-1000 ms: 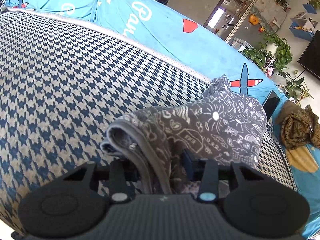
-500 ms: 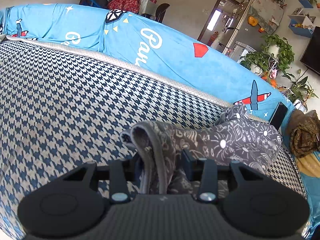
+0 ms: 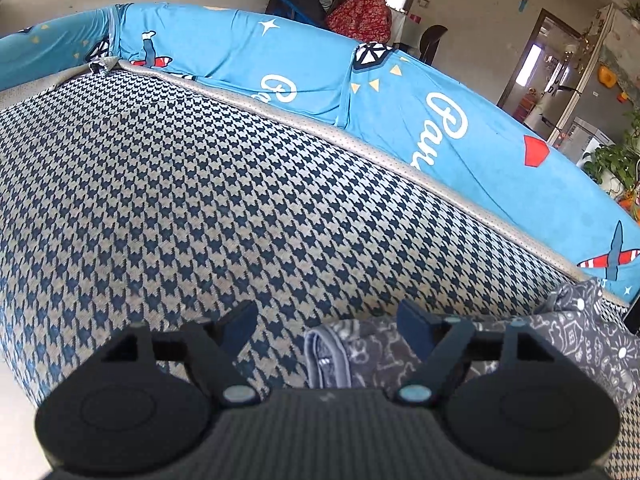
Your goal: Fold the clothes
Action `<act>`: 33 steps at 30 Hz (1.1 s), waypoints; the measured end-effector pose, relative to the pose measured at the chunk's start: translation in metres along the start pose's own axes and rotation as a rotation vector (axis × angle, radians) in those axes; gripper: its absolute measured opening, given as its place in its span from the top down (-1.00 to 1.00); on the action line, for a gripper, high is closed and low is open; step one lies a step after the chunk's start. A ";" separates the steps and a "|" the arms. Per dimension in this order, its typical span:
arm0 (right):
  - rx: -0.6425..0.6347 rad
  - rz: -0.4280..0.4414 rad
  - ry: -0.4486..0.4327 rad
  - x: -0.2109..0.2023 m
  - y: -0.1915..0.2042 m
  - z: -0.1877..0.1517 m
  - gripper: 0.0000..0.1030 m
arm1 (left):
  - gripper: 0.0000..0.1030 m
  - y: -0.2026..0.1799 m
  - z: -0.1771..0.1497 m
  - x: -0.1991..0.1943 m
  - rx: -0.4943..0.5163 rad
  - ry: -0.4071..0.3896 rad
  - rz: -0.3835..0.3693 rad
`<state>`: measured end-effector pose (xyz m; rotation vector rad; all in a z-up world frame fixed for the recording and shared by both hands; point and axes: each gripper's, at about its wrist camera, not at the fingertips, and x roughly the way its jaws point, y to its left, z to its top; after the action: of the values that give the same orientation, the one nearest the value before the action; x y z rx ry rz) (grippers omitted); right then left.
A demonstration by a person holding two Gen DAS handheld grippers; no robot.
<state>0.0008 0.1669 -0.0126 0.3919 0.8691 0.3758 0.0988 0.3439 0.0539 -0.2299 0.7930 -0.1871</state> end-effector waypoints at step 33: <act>-0.084 -0.450 -0.197 -0.052 -0.052 -0.010 -0.01 | -1.00 -0.071 -0.074 0.026 0.307 0.199 -0.090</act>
<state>-0.0302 0.0994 -0.0088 0.1445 0.7206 -0.0430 0.0578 0.2592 0.0050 0.0443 0.9395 -0.4175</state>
